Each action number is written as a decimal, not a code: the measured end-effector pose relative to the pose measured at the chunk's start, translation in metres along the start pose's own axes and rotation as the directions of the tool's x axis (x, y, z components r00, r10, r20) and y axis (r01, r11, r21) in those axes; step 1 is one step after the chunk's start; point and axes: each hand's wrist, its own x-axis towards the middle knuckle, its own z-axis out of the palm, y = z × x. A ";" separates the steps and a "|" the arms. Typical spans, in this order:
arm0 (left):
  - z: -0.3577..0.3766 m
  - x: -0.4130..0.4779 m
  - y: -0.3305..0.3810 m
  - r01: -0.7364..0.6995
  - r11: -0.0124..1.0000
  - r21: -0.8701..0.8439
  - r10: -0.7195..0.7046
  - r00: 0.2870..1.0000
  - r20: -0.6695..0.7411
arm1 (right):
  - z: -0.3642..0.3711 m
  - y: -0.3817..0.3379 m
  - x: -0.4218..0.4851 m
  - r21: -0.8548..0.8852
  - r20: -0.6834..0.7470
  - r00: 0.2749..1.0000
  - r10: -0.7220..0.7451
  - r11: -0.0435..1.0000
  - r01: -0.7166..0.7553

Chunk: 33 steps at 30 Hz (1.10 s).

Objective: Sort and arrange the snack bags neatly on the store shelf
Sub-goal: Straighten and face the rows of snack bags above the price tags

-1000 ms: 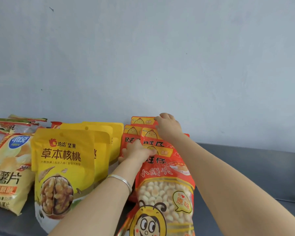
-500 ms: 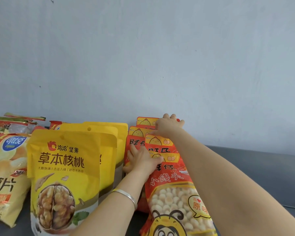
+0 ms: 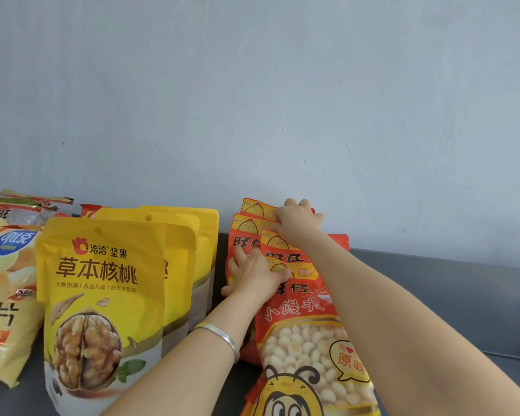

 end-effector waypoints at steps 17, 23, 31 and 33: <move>0.070 -0.046 0.088 -0.121 0.979 -0.163 0.138 0.985 0.100 | -0.032 0.116 -0.066 -0.023 -0.207 0.970 0.126 0.991 -0.133; 0.074 -0.047 0.081 -0.154 0.973 -0.174 0.167 0.984 0.061 | -0.033 0.132 -0.100 0.012 -0.209 0.966 0.154 0.988 -0.155; 0.074 -0.051 0.079 -0.172 0.967 -0.190 0.175 0.985 0.001 | -0.035 0.180 -0.168 0.502 0.091 0.824 0.560 0.689 -0.523; 0.075 -0.052 0.080 -0.162 0.972 -0.171 0.163 0.987 -0.008 | -0.030 0.188 -0.185 0.757 0.345 0.770 0.536 0.325 -0.566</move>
